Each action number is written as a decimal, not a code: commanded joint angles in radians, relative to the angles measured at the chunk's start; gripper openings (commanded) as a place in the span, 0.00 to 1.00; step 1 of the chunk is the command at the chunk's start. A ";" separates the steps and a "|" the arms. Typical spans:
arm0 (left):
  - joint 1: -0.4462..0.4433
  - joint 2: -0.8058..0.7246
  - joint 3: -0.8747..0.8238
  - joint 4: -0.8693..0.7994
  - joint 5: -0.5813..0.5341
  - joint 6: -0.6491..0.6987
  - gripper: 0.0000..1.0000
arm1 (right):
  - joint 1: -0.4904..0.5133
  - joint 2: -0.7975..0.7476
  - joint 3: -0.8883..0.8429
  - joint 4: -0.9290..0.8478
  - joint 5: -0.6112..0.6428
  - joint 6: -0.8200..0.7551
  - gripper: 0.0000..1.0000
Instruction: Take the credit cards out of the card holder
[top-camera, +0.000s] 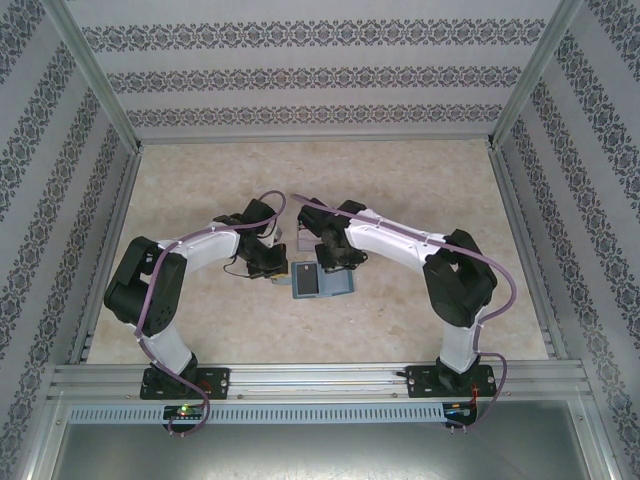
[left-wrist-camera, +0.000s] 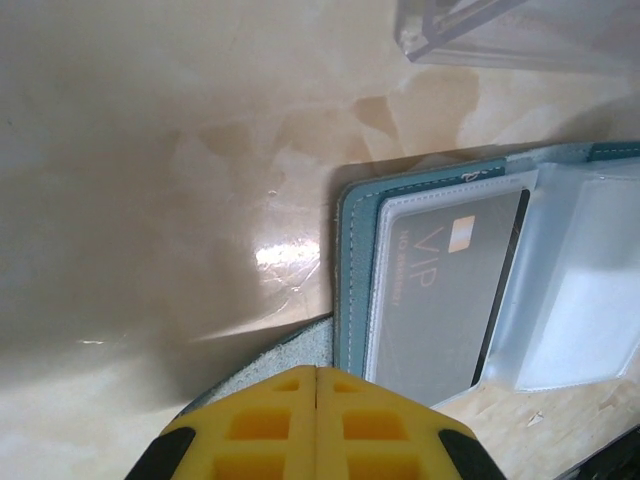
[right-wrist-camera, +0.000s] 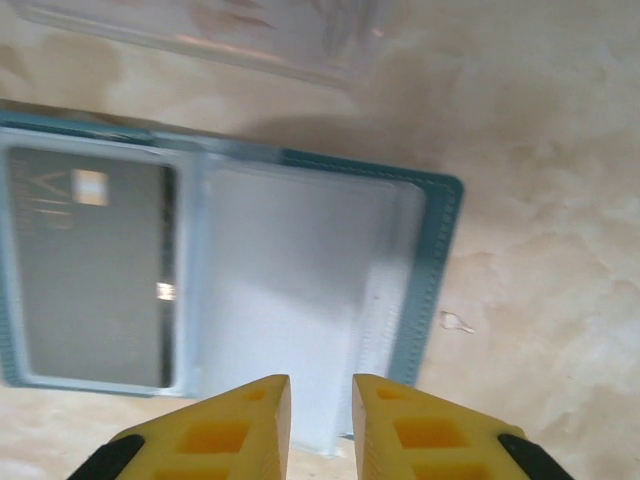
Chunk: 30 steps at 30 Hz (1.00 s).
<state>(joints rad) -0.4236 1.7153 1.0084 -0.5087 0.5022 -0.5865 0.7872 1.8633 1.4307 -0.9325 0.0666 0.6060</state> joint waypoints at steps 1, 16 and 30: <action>-0.017 -0.023 0.021 0.007 0.028 -0.023 0.00 | -0.002 -0.023 0.017 0.076 -0.112 0.015 0.22; -0.075 0.032 0.026 0.084 0.061 -0.084 0.00 | -0.047 0.053 -0.133 0.381 -0.390 0.096 0.18; -0.095 0.082 0.027 0.129 0.055 -0.115 0.00 | -0.092 0.059 -0.243 0.498 -0.452 0.122 0.20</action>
<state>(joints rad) -0.5049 1.7763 1.0153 -0.4057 0.5503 -0.6891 0.7002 1.9076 1.2034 -0.4660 -0.3599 0.7124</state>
